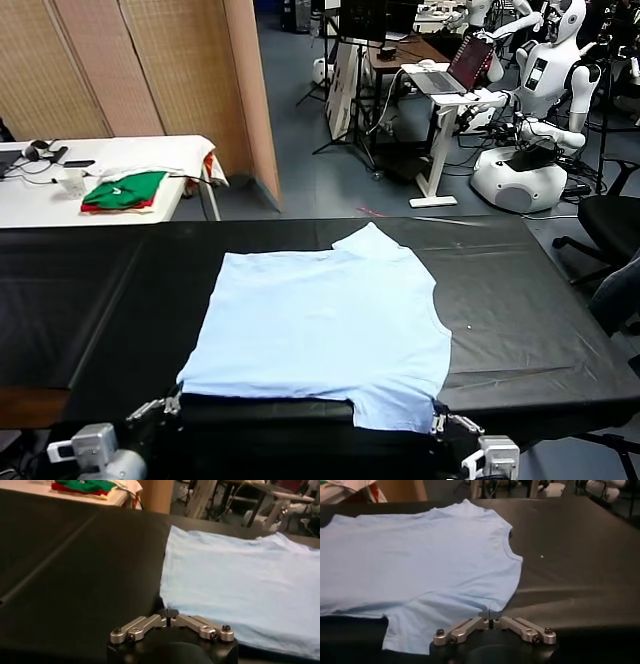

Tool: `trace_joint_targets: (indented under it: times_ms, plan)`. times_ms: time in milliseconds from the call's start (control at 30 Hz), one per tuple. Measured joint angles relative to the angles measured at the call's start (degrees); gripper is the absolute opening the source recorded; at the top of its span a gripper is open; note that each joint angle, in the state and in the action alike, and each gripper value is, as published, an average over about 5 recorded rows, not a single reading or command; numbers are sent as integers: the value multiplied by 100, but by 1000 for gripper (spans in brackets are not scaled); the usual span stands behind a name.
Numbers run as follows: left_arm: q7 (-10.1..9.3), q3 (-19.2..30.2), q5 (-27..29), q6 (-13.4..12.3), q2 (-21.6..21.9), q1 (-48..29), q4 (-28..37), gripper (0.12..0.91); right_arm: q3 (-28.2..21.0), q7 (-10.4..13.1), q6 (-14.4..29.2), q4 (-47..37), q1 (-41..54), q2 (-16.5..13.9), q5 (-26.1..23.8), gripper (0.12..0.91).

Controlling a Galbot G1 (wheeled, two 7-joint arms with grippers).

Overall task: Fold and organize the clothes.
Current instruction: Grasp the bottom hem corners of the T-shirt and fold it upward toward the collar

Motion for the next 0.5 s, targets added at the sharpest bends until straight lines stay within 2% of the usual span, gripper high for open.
trace_joint_targets:
  times_ms: [233, 500]
  plan:
    - [141, 229, 231, -206, -274, -680, 362, 146, -210, -67, 187, -876, 1036, -219, -8, 142]
    - [225, 472, 461, -341, -330, -1624, 915, 146, -490, -46, 230, -1698, 1945, -252, -200, 142]
